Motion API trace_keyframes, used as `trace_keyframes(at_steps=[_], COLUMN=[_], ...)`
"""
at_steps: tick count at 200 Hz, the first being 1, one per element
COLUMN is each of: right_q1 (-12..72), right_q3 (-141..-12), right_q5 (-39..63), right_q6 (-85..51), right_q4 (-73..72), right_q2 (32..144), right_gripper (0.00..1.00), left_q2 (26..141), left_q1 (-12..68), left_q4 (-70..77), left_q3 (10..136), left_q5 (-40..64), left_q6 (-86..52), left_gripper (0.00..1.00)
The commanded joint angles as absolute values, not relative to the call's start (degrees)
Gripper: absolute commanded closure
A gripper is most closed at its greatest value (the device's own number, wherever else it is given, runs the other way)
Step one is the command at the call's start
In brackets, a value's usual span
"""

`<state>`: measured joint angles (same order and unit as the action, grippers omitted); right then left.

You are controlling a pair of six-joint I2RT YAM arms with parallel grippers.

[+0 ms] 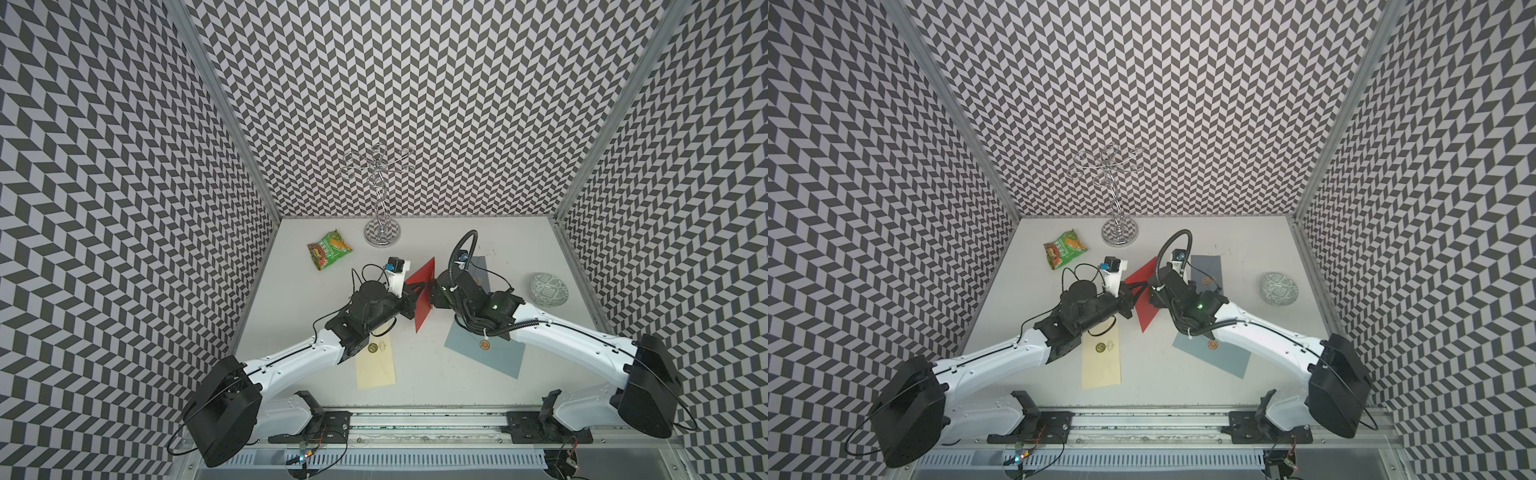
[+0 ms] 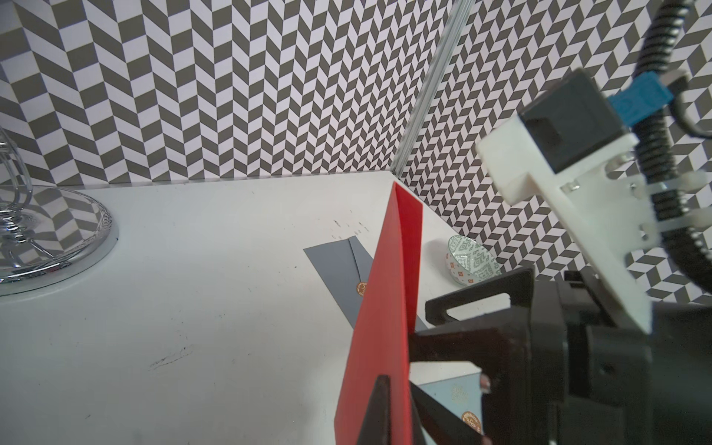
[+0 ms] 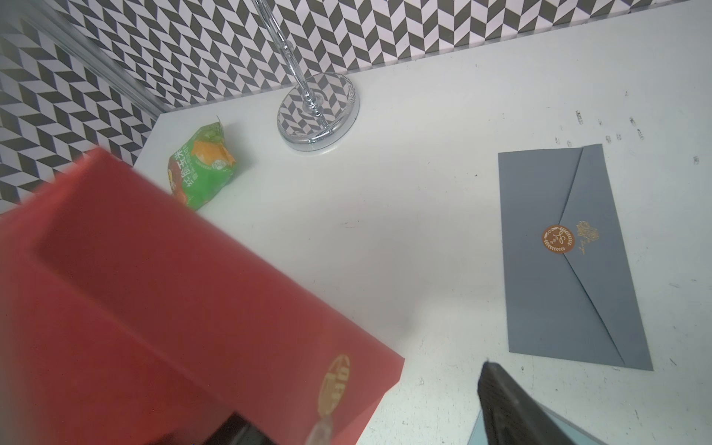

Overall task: Open the envelope
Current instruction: Open the envelope flap on the envelope.

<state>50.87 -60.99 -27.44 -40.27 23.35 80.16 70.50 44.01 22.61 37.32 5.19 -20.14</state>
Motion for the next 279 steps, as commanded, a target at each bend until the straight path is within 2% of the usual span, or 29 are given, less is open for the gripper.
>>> trace_keyframes(at_steps=[1, 37, 61, 82, 107, 120, 128, 145, 176, 198, 224, 256, 279], right_q1=[51.15, 51.15, 50.29, 46.99, 46.55, 46.67, 46.69, 46.76, 46.75, 46.76, 48.01, 48.58, 49.04], right_q3=[-59.39, -55.41, -49.29, -46.23, -38.48, -33.15, -29.44, -21.92, -25.38, -28.15, -30.5, -30.97, -33.26], right_q5=[-32.11, -35.33, -39.5, -26.55, -22.32, -16.27, -12.67, -12.05, -17.8, -6.64, 0.37, -2.92, -10.54], right_q6=[-40.5, -33.77, -27.48, -20.85, -19.62, -16.6, -15.26, -15.08, -15.95, -10.24, -8.12, -6.28, -7.67], right_q4=[19.44, 14.62, 7.42, 3.63, -5.3, -12.01, -16.89, -25.64, -18.05, -16.9, -16.62, -17.83, -14.93], right_q2=[77.22, 72.99, 68.18, 62.27, 52.59, 47.51, 45.02, 41.85, 45.55, 50.5, 53.97, 57.4, 59.72], right_gripper=[0.23, 0.11, 0.09, 0.07, 0.05, 0.04, 0.0, 0.0, 0.02, 0.04, 0.06, 0.09, 0.15], left_q2=[69.1, 68.26, 67.74, 67.71, 67.79, 67.92, 68.0, 68.05, 68.02, 67.77, 67.94, 67.68, 67.65], left_q1=[44.82, 43.85, 40.91, 37.4, 32.69, 29.97, 28.46, 25.89, 22.64, 21.72, 21.62, 21.6, 21.66], left_q4=[22.35, 21.82, 21.48, 22.03, 23.32, 25.36, 26.55, 28.27, 33.47, 35.1, 38.63, 38.56, 40.06], left_q3=[38.61, 38.19, 37.79, 37.42, 37.18, 36.97, 36.93, 37.11, 36.71, 36.58, 36.0, 36.36, 36.21], left_q5=[4.79, 4.47, 9.49, 15.95, 24.3, 28.93, 31.46, 34.71, 41.54, 42.96, 44.43, 44.74, 45.75], left_q6=[-19.16, -19.64, -21.28, -22.32, -28.34, -32.15, -34.39, -39.44, -47.08, -49.64, -52.92, -53.31, -53.9], left_gripper=[1.0, 1.0, 1.0, 1.0, 1.0, 1.0, 1.0, 1.0, 1.0, 1.0, 1.0, 1.0, 1.0])
